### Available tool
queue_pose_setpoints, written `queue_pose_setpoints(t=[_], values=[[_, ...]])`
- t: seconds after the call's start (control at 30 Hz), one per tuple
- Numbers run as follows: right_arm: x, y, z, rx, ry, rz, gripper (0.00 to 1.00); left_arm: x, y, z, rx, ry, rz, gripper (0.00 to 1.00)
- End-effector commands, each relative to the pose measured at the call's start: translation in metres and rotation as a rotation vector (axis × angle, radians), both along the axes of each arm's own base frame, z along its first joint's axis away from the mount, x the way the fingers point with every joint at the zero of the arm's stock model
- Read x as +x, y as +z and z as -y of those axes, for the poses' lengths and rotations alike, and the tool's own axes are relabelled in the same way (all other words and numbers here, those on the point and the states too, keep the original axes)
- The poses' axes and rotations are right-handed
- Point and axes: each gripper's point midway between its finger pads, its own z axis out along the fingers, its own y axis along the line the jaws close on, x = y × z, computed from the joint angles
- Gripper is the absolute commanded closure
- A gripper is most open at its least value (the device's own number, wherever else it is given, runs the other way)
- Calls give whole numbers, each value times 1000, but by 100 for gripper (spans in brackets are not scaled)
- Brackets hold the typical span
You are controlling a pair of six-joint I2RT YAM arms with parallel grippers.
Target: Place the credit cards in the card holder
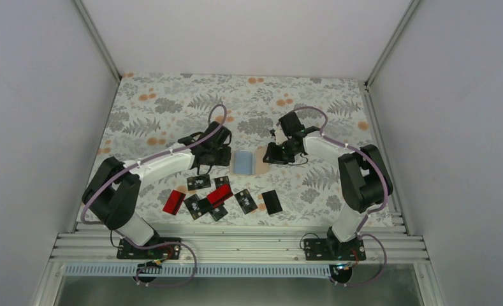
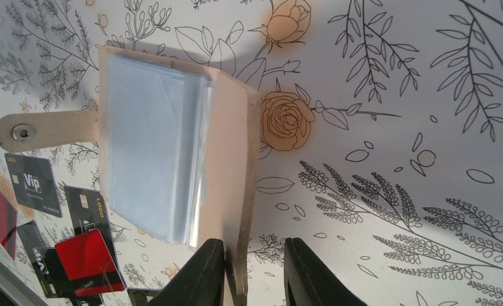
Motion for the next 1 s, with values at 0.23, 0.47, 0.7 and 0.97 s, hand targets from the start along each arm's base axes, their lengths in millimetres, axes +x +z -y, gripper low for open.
queue_pose_setpoints(t=[0.23, 0.47, 0.7, 0.97], values=[[4, 23, 6, -5, -7, 54, 64, -29, 23, 0, 35, -43, 5, 63], [4, 43, 3, 20, 3, 87, 61, -46, 29, 12, 12, -85, -1, 63], [0, 52, 2, 44, 5, 97, 61, -60, 24, 27, 13, -139, -7, 63], [-6, 60, 6, 49, -2, 116, 61, -70, 18, 42, 9, -170, -15, 63]])
